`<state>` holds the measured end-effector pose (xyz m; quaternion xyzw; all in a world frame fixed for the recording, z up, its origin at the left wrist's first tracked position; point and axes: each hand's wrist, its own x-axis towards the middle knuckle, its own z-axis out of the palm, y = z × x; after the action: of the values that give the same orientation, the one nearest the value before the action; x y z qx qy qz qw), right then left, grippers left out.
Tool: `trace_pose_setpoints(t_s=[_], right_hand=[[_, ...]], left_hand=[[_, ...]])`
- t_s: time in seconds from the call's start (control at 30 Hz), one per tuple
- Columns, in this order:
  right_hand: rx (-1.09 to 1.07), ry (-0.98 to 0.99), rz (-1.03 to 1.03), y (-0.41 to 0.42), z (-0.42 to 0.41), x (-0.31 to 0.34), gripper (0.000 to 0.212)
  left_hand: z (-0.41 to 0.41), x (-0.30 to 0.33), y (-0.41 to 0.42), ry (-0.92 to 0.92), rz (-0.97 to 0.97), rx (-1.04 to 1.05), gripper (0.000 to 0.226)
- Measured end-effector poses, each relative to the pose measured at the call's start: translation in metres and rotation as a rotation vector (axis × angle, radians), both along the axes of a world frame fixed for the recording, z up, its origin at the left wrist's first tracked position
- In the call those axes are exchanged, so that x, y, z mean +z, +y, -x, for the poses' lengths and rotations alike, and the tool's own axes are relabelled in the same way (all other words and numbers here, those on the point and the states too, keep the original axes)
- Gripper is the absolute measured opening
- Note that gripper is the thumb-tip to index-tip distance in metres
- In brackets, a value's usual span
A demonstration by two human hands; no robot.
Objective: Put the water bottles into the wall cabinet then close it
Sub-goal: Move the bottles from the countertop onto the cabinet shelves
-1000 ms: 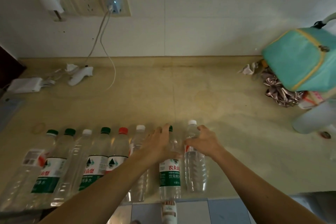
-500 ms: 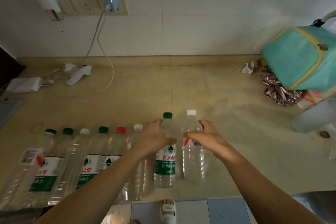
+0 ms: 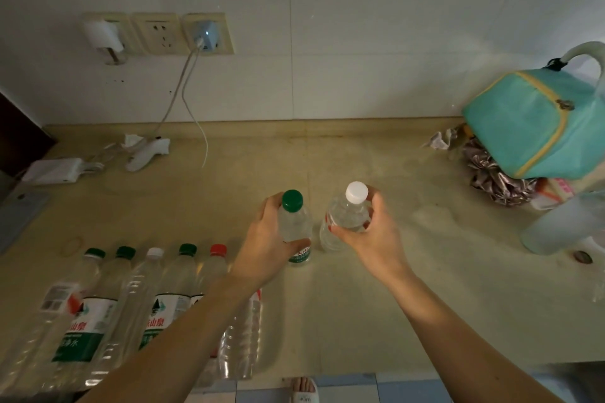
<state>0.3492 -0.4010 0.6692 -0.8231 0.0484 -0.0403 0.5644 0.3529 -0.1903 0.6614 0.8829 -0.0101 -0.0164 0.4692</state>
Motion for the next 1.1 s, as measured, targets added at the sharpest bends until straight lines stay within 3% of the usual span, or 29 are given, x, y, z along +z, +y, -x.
trace_pose_setpoints(t_s=[0.43, 0.63, 0.83, 1.1], right_hand=[[0.066, -0.069, 0.097, -0.003, -0.002, -0.013, 0.076], [0.2, 0.152, -0.001, -0.016, -0.018, -0.032, 0.085], [0.3, 0.28, -0.051, -0.016, -0.031, -0.05, 0.053], [0.068, 0.196, -0.203, -0.005, -0.009, -0.044, 0.053]], left_hand=[[0.007, -0.012, -0.001, 0.026, 0.0, -0.068, 0.09], [0.012, -0.031, -0.005, 0.072, 0.077, 0.01, 0.086], [0.011, -0.048, -0.009, 0.156, 0.209, 0.068, 0.071], [0.018, -0.033, -0.009, 0.092, 0.381, 0.178, 0.061]])
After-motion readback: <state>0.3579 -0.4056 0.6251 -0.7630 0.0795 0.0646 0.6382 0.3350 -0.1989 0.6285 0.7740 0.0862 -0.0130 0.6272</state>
